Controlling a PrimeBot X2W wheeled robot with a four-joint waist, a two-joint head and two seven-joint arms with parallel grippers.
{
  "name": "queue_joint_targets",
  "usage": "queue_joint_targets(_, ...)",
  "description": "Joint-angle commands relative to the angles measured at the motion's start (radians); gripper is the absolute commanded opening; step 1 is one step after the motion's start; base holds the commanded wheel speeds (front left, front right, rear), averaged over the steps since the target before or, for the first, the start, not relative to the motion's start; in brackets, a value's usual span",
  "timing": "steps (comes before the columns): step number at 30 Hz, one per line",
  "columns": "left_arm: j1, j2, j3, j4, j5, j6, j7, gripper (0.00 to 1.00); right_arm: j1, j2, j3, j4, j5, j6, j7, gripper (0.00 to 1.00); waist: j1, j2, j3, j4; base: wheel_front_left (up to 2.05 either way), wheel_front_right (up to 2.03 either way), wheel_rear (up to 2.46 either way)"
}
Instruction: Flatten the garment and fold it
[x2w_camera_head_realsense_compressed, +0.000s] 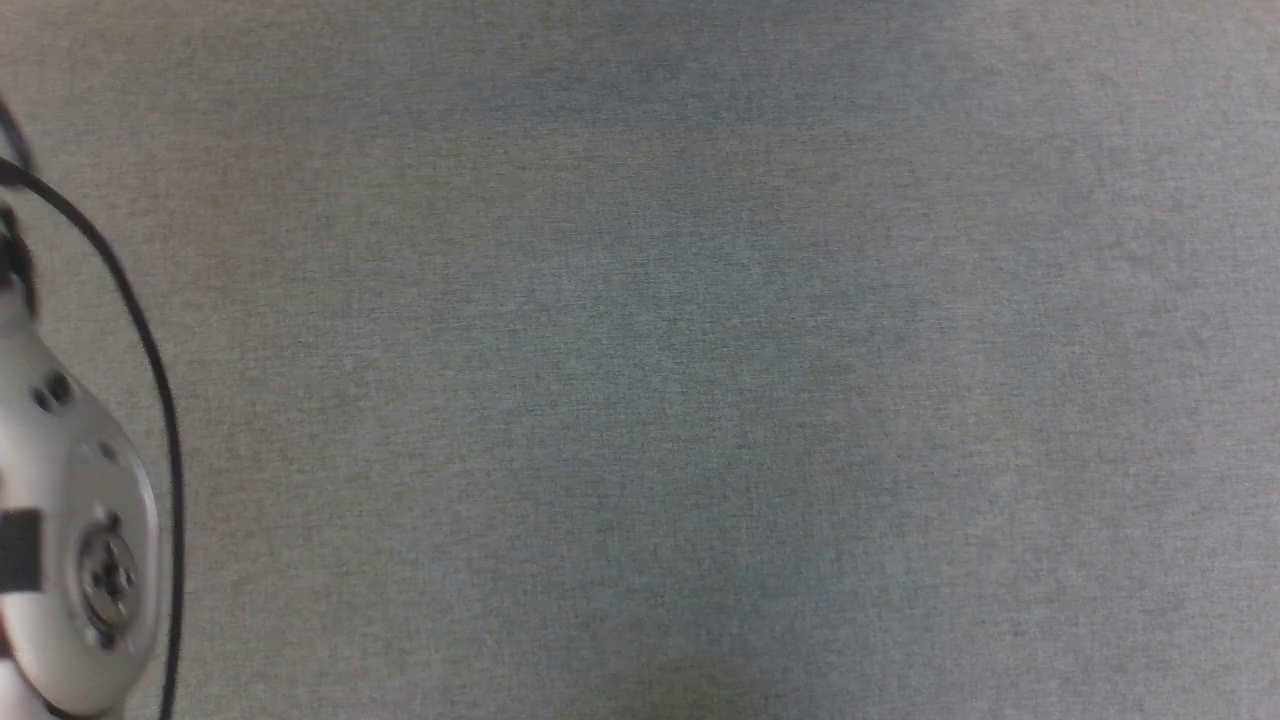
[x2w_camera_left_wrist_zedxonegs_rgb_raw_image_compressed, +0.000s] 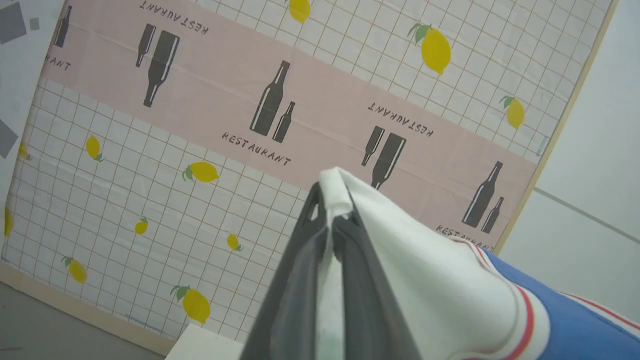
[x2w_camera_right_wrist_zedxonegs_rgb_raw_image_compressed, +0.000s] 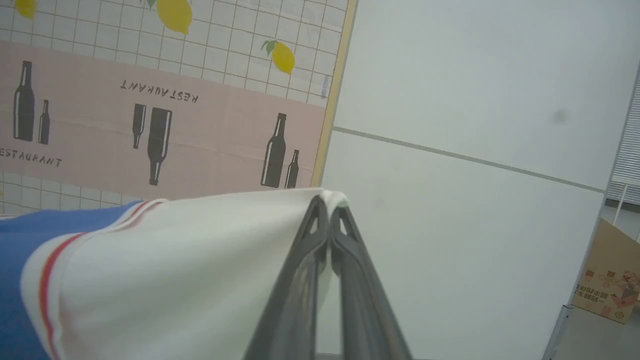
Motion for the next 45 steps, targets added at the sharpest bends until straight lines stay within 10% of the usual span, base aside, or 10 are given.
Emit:
queue_joint_targets(1,0.053,0.002,-0.012,0.023,0.002,-0.016,0.003,0.0,0.034,-0.002,0.017,0.025,0.009,-0.002,-0.014,0.0,-0.0001,0.0053,-0.003,0.004,0.0,0.0,0.0)
queue_joint_targets(18,0.737,0.011,-0.125,-0.052,-0.081,-0.11,0.294,0.0,0.723,-0.013,0.149,-0.013,0.328,-0.002,0.016,0.0,-0.0001,0.0053,-0.192,0.023,0.0,0.0,0.0)
queue_joint_targets(33,1.438,-0.106,-0.079,-0.335,-0.233,0.004,0.503,0.0,1.431,0.083,-0.049,-0.374,0.293,-0.002,0.288,0.0,-0.0001,0.0053,-0.374,0.034,0.0,0.0,0.0)
queue_joint_targets(45,1.647,-0.156,-0.102,-0.291,-0.234,0.04,0.501,0.0,1.664,0.208,-0.255,-0.36,0.264,-0.002,0.474,0.0,-0.0001,0.0053,-0.425,0.063,0.0,0.0,0.0)
